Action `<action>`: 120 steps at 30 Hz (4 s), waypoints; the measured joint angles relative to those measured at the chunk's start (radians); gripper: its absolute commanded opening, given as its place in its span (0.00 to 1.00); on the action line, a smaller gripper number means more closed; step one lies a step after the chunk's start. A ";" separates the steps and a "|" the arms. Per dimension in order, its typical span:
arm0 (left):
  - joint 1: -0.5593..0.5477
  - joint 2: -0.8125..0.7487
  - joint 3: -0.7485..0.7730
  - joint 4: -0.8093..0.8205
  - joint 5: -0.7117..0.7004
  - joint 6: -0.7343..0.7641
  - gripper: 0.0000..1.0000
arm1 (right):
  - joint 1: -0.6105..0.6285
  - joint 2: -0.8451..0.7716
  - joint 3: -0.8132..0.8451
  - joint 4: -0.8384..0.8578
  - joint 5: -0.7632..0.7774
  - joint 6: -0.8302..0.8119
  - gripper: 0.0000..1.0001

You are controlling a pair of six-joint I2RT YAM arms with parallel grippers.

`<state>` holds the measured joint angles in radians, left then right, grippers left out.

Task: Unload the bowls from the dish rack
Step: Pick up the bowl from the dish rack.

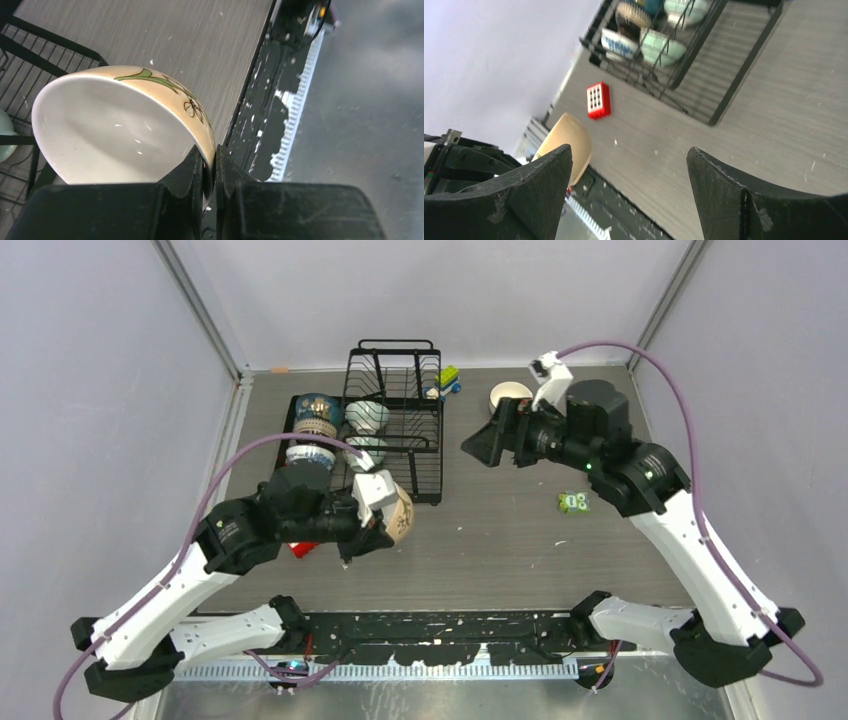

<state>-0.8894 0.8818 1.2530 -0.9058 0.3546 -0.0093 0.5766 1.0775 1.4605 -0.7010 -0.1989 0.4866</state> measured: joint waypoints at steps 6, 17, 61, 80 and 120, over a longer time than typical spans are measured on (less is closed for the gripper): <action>-0.190 0.010 -0.018 -0.066 -0.168 0.128 0.00 | 0.142 0.162 0.138 -0.170 0.032 -0.049 0.85; -0.458 0.056 -0.051 -0.130 -0.423 0.357 0.00 | 0.281 0.278 0.259 -0.374 0.094 -0.119 0.81; -0.769 0.203 -0.162 -0.089 -0.502 0.481 0.00 | 0.620 0.320 0.124 -0.428 0.335 -0.095 0.60; -0.776 0.203 -0.127 -0.087 -0.481 0.480 0.00 | 0.661 0.377 0.115 -0.407 0.317 -0.096 0.46; -0.785 0.192 -0.135 -0.087 -0.477 0.452 0.17 | 0.713 0.417 0.093 -0.444 0.364 -0.134 0.01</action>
<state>-1.6749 1.0740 1.1183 -0.9928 -0.1223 0.4423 1.2900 1.4948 1.5536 -1.1446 0.1654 0.3523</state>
